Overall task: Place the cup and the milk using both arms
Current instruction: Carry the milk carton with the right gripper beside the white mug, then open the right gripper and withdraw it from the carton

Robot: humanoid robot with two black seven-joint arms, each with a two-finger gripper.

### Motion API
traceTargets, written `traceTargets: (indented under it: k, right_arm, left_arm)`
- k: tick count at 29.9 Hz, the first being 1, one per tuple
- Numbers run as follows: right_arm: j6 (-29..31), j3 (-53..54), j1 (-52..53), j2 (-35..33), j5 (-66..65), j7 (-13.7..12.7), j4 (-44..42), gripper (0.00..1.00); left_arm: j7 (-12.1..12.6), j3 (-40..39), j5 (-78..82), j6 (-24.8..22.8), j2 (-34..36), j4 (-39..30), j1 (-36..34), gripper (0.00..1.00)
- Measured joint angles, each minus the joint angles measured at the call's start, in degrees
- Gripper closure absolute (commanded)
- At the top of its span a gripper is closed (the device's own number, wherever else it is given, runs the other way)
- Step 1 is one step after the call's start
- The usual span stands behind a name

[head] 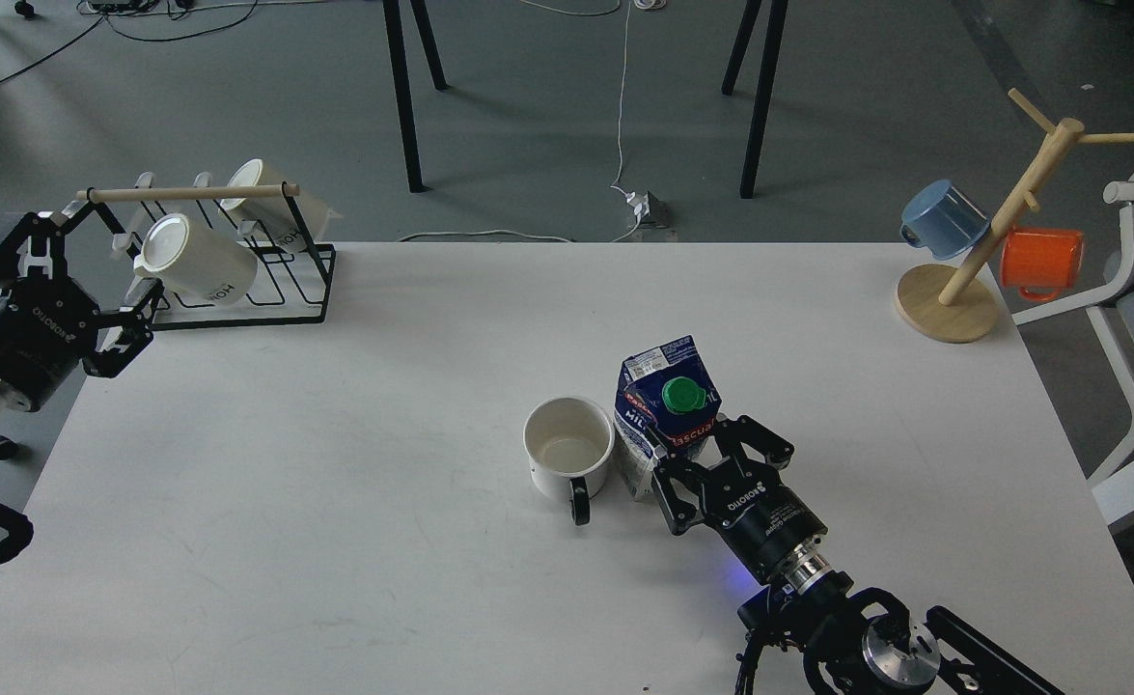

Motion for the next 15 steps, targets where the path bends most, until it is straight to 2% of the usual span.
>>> traceTargets:
  k: [1,15]
  right_arm:
    - [0.00,0.08,-0.03,0.00,0.01,0.01,0.00,0.01]
    - [0.02,-0.23,-1.98,-3.46,-0.05,-0.08,2.37,0.00]
  left_arm:
    - [0.00,0.00,0.00,0.00,0.00,0.00,-0.01,0.01]
    - [0.00,0.00,0.00,0.00,0.01,0.07,0.00,0.01]
